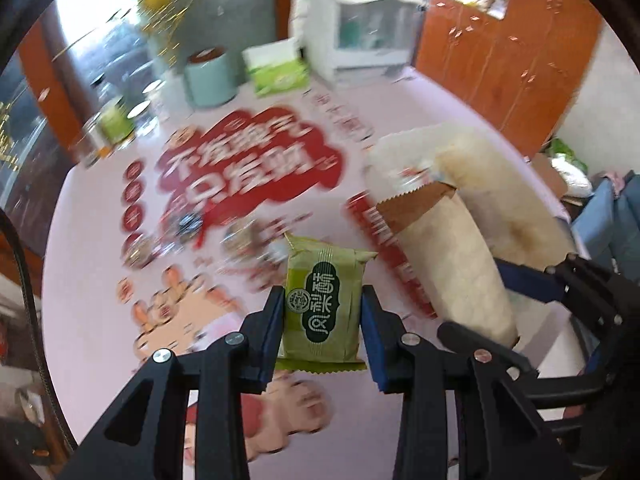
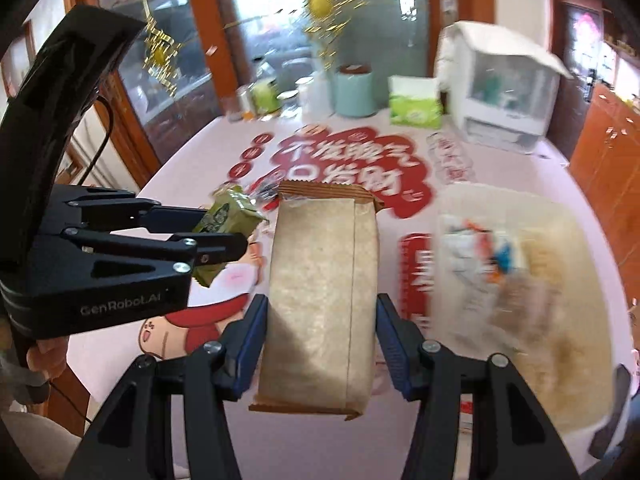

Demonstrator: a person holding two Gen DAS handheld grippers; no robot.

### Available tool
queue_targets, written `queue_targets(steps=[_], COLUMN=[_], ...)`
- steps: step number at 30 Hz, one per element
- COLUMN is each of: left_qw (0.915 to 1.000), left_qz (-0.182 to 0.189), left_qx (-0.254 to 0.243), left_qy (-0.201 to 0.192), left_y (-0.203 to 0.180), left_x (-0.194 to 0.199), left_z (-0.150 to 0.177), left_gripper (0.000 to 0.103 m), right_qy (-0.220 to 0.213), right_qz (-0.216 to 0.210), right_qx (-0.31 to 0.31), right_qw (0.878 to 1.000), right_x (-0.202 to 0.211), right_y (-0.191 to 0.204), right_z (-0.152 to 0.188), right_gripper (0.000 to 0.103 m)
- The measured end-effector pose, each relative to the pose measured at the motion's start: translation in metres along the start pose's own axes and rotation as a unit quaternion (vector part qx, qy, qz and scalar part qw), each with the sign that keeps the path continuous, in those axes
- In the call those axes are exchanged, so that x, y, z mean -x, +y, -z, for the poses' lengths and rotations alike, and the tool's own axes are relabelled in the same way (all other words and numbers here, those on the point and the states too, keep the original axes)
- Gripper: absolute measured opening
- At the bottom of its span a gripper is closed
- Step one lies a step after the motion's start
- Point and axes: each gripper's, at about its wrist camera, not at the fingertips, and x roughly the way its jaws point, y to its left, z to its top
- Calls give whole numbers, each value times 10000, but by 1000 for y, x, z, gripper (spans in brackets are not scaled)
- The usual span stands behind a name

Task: Organize snacks
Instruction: 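Carry both packs into the white tray and open both grippers to release them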

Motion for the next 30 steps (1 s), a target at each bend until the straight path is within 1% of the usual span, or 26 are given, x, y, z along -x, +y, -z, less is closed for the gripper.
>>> queue_targets(steps=[3, 6, 12, 14, 18, 23, 25, 26, 28, 30], left_qw=[9998, 9996, 9998, 9998, 9996, 9989, 9986, 9983, 9976, 9968], left_qz=[98, 142, 86, 61, -71, -168, -261, -350, -531, -627], left_qx=[-114, -151, -158, -161, -173, 37, 127, 182, 297, 432], left_qy=[-144, -186, -33, 33, 232, 426, 452, 431, 329, 244], left_y=[-47, -84, -143, -153, -171, -171, -169, -167, -160, -153], left_x=[2, -2, -29, -37, -54, -68, -69, -69, -65, -60], left_z=[-20, -32, -58, -62, -67, -71, -71, -71, -71, -71], left_gripper=[35, 35, 35, 35, 35, 37, 47, 58, 74, 82], right_qy=[-63, -89, -65, -12, 34, -48, -56, -68, -130, -128], right_qz=[285, 494, 728, 742, 749, 865, 870, 890, 965, 939], right_qx=[-166, -364, -681, -774, -800, -590, -507, -455, -333, -279], right_qw=[9994, 9981, 9950, 9942, 9940, 9945, 9949, 9950, 9947, 9951], right_x=[23, 42, 58, 57, 52, 47, 46, 44, 42, 41], right_y=[-35, -73, -141, -160, -184, -198, -202, -202, -202, -203], right_z=[3, 5, 8, 8, 6, 3, 2, 2, 2, 5], right_gripper=[54, 54, 54, 54, 54, 55, 55, 55, 57, 61])
